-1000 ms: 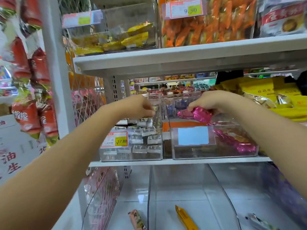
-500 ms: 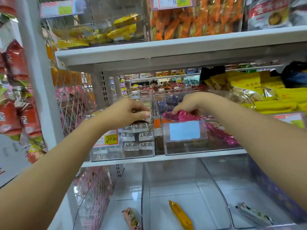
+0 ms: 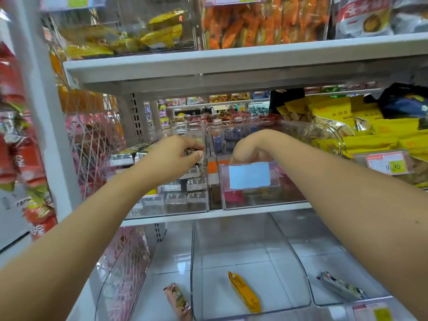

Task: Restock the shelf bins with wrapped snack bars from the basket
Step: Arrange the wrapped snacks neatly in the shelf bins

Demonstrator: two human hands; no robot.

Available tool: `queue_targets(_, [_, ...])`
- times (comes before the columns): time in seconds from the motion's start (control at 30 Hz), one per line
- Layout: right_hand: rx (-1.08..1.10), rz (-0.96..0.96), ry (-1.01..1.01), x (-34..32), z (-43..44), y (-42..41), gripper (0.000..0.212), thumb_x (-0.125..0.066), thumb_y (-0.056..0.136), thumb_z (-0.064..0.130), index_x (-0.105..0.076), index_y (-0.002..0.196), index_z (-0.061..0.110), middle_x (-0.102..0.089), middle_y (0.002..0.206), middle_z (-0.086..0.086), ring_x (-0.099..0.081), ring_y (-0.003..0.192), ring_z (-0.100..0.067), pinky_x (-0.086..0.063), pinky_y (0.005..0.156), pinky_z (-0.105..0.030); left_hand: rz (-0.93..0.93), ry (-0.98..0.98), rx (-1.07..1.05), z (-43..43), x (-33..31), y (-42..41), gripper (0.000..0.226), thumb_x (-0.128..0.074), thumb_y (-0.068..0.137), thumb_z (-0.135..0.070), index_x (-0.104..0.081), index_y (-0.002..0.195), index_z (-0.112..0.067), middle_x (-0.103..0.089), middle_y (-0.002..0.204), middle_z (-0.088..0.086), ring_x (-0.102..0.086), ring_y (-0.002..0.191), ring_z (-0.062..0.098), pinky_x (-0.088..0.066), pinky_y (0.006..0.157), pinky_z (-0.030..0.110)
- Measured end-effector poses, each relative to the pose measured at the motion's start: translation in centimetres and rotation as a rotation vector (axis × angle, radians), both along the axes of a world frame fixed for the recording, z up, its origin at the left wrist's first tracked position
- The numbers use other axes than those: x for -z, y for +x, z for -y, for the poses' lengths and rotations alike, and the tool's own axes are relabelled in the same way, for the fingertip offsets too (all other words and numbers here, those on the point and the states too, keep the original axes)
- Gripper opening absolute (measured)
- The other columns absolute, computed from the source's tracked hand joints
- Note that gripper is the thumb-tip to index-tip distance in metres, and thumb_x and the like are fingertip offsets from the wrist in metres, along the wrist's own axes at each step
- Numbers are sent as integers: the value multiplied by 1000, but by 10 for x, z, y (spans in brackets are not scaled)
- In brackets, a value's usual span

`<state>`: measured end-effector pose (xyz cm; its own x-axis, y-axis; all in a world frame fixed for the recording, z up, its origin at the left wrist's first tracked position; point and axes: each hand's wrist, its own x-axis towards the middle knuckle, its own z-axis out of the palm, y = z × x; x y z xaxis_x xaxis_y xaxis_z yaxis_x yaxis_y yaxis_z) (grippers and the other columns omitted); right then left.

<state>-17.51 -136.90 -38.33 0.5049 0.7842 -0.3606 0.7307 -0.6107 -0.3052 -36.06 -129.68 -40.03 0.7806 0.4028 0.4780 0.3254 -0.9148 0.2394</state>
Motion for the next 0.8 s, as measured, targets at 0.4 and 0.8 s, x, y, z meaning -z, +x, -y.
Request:
queue_targets(0.4, [-83, 180, 508, -1, 47, -27, 25, -58, 92, 17, -69, 110, 4, -67, 116, -11, -63, 106, -26, -52, 91, -38, 330, 174, 81, 44, 35, -25, 25, -52, 95, -16, -64, 117, -14, -62, 118, -2, -53, 111, 12, -31, 89, 12])
queue_targets(0.8, [-189, 339, 583, 104, 163, -117, 35, -62, 90, 35, -68, 73, 5, -58, 62, -1, -57, 69, -17, -40, 61, -27, 7, -263, 54, 117, 175, -71, 48, -54, 95, -29, -44, 52, -11, -47, 50, 7, -45, 50, 20, -34, 56, 36])
